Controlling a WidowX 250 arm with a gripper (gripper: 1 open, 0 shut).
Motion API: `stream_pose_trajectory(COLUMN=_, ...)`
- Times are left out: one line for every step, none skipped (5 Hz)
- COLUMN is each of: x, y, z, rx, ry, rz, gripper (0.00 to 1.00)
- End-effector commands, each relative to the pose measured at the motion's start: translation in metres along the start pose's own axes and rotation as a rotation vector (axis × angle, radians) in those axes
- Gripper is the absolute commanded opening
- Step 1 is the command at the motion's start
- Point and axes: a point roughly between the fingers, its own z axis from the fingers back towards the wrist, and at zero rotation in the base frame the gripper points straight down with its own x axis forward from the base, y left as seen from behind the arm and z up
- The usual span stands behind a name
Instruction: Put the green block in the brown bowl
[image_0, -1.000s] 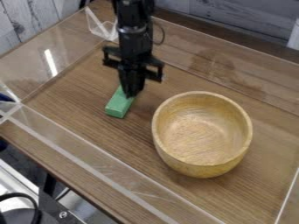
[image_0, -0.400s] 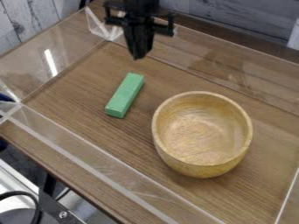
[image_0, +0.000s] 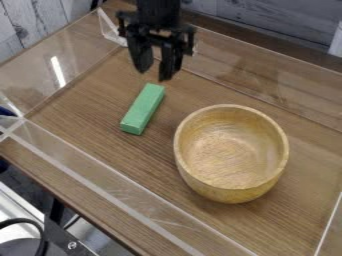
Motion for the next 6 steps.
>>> stream_pose_trajectory(x=0.005, y=0.01, z=-0.002, rx=0.019, ry=-0.028, rz=0.005, gripper=1.0)
stream_pose_trajectory(x=0.005, y=0.018, z=-0.018, rx=0.033, ry=-0.019, rz=0.011, gripper=1.0)
stream_pose_trajectory(x=0.003, y=0.024, z=-0.032, rx=0.045, ry=-0.005, rz=0.018, gripper=1.0)
stream_pose_trajectory(x=0.001, y=0.028, z=-0.046, rx=0.058, ry=0.01, rz=0.024, gripper=1.0)
stream_pose_trajectory(x=0.0, y=0.032, z=-0.057, rx=0.068, ry=0.027, rz=0.031, gripper=1.0)
stream_pose_trajectory(x=0.0, y=0.033, z=-0.062, rx=0.068, ry=0.034, rz=0.036, gripper=0.0)
